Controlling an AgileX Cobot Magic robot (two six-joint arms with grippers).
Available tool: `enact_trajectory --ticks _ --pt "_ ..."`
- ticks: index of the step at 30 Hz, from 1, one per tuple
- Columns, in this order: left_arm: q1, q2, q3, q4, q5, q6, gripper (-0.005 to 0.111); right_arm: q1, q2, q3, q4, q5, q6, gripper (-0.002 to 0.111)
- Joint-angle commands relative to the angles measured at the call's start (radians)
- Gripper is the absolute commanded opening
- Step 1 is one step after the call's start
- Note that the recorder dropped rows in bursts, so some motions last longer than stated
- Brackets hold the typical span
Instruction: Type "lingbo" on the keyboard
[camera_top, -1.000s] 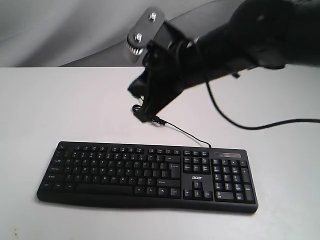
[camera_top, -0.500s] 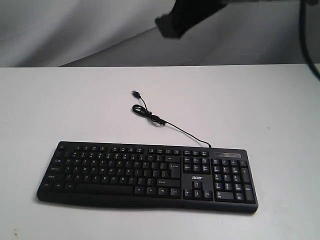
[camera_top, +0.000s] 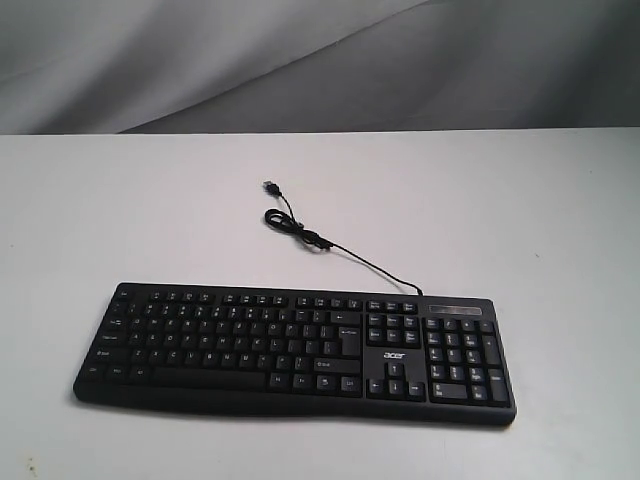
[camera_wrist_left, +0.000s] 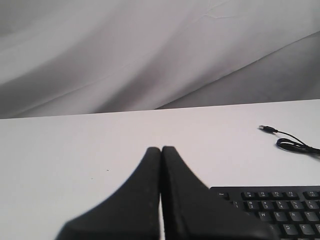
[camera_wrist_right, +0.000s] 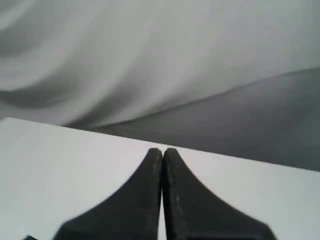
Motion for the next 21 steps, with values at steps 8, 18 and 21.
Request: enact_trajectory --ticks 8,18,21 --pt "-0.005 -0.005 0.005 0.0 -0.006 -0.002 0.001 -0.201 -0.726 0.699 -0.11 -0.381 0.097 0.0" --pt "-0.005 -0.005 0.005 0.0 -0.006 -0.002 0.001 -0.216 -0.976 0.949 -0.184 -0.303 0.229 0.0" --pt "-0.005 -0.005 0.005 0.0 -0.006 -0.002 0.001 -0.239 -1.008 1.002 -0.182 -0.294 0.372 0.0"
